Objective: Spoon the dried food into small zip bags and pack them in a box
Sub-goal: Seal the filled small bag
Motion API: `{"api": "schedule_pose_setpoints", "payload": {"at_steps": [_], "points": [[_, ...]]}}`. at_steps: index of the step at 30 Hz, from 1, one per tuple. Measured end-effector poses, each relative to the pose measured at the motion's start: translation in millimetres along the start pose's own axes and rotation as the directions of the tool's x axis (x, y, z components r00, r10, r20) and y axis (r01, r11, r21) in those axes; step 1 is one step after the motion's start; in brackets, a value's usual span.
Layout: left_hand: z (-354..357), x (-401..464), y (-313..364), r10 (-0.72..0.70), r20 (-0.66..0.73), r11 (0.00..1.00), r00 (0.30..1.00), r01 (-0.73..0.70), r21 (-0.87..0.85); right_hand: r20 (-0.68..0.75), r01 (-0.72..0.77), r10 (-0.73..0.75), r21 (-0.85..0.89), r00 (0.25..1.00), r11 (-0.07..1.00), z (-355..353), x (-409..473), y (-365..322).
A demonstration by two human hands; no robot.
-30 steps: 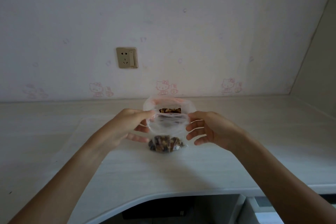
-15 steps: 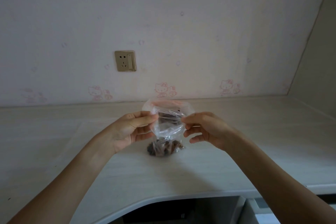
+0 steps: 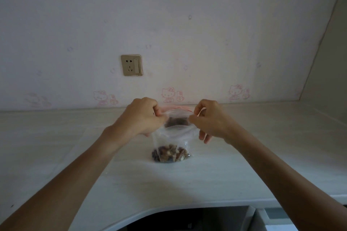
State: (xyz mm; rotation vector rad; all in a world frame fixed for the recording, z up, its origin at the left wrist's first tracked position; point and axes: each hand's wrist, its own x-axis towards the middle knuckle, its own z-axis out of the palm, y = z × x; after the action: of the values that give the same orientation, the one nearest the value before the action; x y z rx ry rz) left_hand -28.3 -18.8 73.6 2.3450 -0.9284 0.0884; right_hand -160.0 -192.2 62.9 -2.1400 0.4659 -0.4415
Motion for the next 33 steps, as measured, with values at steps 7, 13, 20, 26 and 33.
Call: {"api": "schedule_pose_setpoints", "payload": {"at_steps": [7,13,20,26,33], "points": [[-9.6,4.5,-4.2,-0.133,0.300,0.846,0.944,0.266,-0.462,0.189,-0.198,0.138,0.355,0.972,0.914,-12.6,6.6,5.7],[-3.1,8.0,-2.7,-0.158,0.143,0.950,0.977,0.189,-0.248,0.075,-0.087,0.077,0.139,0.994,0.987,-6.4,13.3,-3.8],[-29.5,15.1,2.5,0.075,-0.076,0.986,0.994,-0.063,0.153,-0.020,0.235,-0.258,-0.358,0.966,0.904,-13.7,11.4,-15.8],[-42.9,8.0,4.7,0.366,-0.007,0.871,0.931,-0.340,0.354,0.048,0.342,-0.362,-0.461,0.931,0.819,-22.6,13.1,-16.7],[-41.9,-14.3,-11.2,0.595,0.125,0.781,0.794,-0.608,0.144,0.165,0.723,-0.774,-0.513,0.611,0.462,-30.7,-4.9,0.2]]}}
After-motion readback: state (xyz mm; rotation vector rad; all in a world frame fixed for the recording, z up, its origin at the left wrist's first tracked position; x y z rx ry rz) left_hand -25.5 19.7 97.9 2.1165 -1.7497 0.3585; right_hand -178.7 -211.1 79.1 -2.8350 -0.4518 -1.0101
